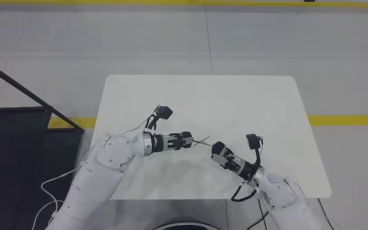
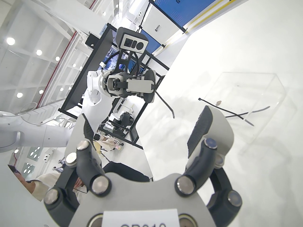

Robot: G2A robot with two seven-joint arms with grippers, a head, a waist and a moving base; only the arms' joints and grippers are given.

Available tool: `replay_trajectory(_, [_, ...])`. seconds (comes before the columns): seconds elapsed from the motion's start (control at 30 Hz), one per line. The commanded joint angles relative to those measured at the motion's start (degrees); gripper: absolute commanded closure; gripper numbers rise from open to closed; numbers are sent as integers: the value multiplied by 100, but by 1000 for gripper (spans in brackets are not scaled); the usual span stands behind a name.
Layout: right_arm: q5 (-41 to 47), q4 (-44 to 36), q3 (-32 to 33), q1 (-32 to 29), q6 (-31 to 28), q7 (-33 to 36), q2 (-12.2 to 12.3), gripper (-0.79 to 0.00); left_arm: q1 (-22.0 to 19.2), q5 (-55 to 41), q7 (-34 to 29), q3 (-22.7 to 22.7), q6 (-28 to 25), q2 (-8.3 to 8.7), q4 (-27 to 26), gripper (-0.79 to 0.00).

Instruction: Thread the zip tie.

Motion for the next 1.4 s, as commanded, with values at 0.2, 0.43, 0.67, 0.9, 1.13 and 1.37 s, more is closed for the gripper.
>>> replay_trajectory(0.2, [576, 320, -159, 268, 3, 372, -5, -326, -3, 43, 11, 63, -71, 20, -21, 0])
replay_trajectory(0.43, [625, 439, -236, 363, 38, 413, -8, -40, -10, 78, 56, 94, -65, 37, -29, 0])
replay_trajectory(0.67, [658, 481, -259, 399, 97, 449, -1, 0, -21, 90, 75, 126, -72, 52, -37, 0])
replay_trajectory(0.9, [674, 522, -290, 431, 131, 420, 0, 0, -16, -2, 137, 136, -85, 62, -46, -329])
replay_trajectory(1.13, [947, 623, -256, 361, -65, -34, -27, 0, 54, -434, 552, 10, -155, 56, -7, -785])
replay_trajectory(1.37, [776, 555, -262, 147, -218, -807, -80, 0, 337, -1358, 1154, -248, -527, 41, 91, -785])
